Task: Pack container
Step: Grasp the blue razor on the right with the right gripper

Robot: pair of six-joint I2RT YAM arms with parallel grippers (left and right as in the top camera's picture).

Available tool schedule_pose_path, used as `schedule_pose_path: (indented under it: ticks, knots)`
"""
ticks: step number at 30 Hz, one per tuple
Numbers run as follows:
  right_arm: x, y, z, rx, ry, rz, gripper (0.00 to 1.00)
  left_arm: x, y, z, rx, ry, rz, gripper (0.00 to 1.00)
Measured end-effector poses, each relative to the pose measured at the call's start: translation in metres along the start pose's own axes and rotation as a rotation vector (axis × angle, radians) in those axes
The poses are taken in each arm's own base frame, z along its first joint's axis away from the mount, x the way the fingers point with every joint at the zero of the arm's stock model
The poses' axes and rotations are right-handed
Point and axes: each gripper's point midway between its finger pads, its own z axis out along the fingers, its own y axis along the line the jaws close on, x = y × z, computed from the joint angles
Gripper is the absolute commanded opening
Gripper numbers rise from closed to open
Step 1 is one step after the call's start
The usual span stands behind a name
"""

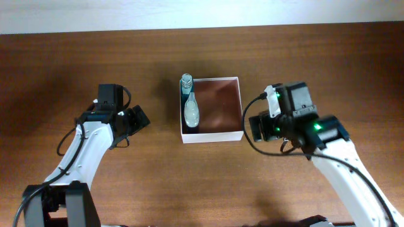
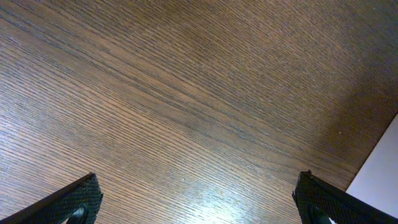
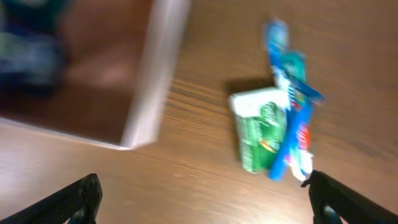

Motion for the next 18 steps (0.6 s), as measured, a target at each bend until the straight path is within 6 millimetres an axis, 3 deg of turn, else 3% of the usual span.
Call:
schedule_pose_path:
  ticks: [2, 5, 8, 11, 18]
  knots:
    - [0.008, -0.029, 0.005, 0.091, 0.038, 0.106, 0.94, 0.000, 0.000, 0.000, 0.000, 0.000, 0.000, 1.00]
    - [0.015, -0.068, 0.004, 0.160, 0.050, 0.273, 0.75, 0.000, 0.000, 0.000, 0.000, 0.000, 0.000, 1.00]
    - [0.018, -0.084, 0.004, 0.183, 0.056, 0.341, 0.73, 0.000, 0.000, 0.000, 0.000, 0.000, 0.000, 1.00]
    - [0.023, -0.093, 0.015, 0.186, 0.091, 0.379, 0.72, 0.000, 0.000, 0.000, 0.000, 0.000, 0.000, 1.00]
    - [0.035, -0.085, 0.046, 0.139, 0.197, 0.350, 0.60, 0.000, 0.000, 0.000, 0.000, 0.000, 0.000, 1.00]
